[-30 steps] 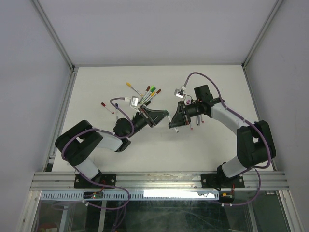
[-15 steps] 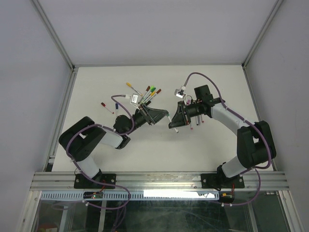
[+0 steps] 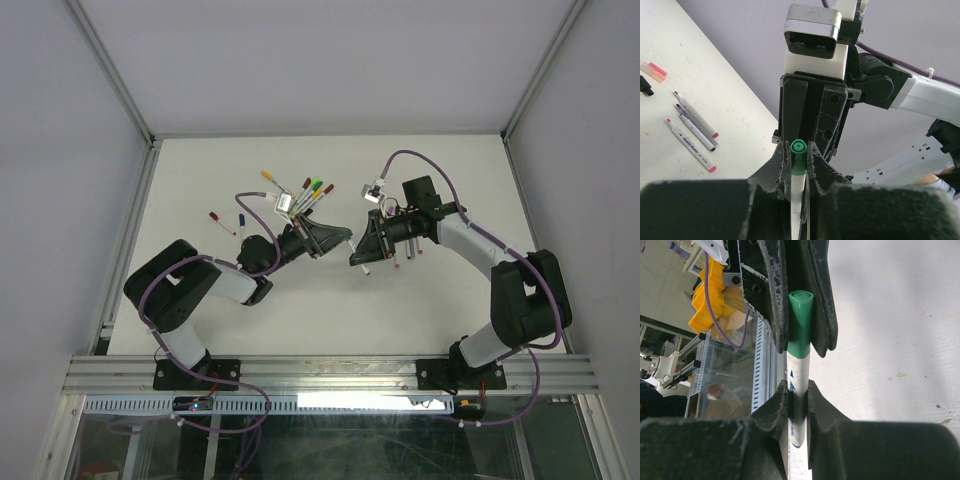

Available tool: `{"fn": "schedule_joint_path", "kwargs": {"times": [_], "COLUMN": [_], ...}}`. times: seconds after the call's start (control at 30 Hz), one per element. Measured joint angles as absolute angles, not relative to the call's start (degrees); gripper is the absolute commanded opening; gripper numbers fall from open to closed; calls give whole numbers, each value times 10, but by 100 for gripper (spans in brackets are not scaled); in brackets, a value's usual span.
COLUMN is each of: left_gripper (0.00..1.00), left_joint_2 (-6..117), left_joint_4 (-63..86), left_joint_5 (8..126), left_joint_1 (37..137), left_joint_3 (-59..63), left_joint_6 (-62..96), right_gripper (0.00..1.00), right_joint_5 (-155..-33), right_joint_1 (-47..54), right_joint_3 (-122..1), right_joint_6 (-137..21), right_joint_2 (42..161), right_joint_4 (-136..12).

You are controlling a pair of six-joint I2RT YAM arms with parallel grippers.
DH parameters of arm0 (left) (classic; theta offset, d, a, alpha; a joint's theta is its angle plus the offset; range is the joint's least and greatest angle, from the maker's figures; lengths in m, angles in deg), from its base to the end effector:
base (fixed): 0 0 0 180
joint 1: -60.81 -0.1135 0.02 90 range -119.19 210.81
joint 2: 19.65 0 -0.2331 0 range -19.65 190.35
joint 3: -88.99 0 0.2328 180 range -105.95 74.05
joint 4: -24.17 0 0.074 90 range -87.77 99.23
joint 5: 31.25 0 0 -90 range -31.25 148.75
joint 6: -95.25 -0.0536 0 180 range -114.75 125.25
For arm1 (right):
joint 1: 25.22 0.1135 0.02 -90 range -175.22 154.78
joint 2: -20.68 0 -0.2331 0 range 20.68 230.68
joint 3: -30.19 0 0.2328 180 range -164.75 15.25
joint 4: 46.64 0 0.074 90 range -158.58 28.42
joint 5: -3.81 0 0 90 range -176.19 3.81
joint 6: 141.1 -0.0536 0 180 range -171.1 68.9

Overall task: Open the pen caps
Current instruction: Open the pen cap from the pen, then place the pen at the center of the board.

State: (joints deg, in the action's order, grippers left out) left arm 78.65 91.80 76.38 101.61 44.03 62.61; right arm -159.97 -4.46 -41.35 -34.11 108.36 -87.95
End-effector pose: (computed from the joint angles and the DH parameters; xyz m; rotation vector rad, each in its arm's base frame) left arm 0.2270 -0.2174 0.1883 0.0805 1.5338 -1.6173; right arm 0.2455 0.1481 0.2067 -1.1362 1.8735 1.6261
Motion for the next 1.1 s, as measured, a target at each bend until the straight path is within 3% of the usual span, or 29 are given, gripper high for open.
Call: {"fn": "schedule_joint_path", "kwargs": {"times": [0.33, 0.63, 1.1], "left_gripper": [0, 0, 0], "left_joint_2": [756, 710, 553], "left_joint_4": [828, 826, 666], "left_joint_5": [853, 721, 717], "left_joint_1": [948, 780, 785], "left_joint_3": [387, 281, 468], "left_joint_6": [604, 620, 621], "right_gripper": [0, 0, 0], "right_joint_5": [-1595, -1589, -1116], "right_joint_1": [-38, -11, -11], "right_joint_3": [-413, -386, -404], "right_joint_6": [-406, -446, -537], "right_joint_2": [1093, 1129, 1123], "right_joint_4": [-759, -782, -821]}}
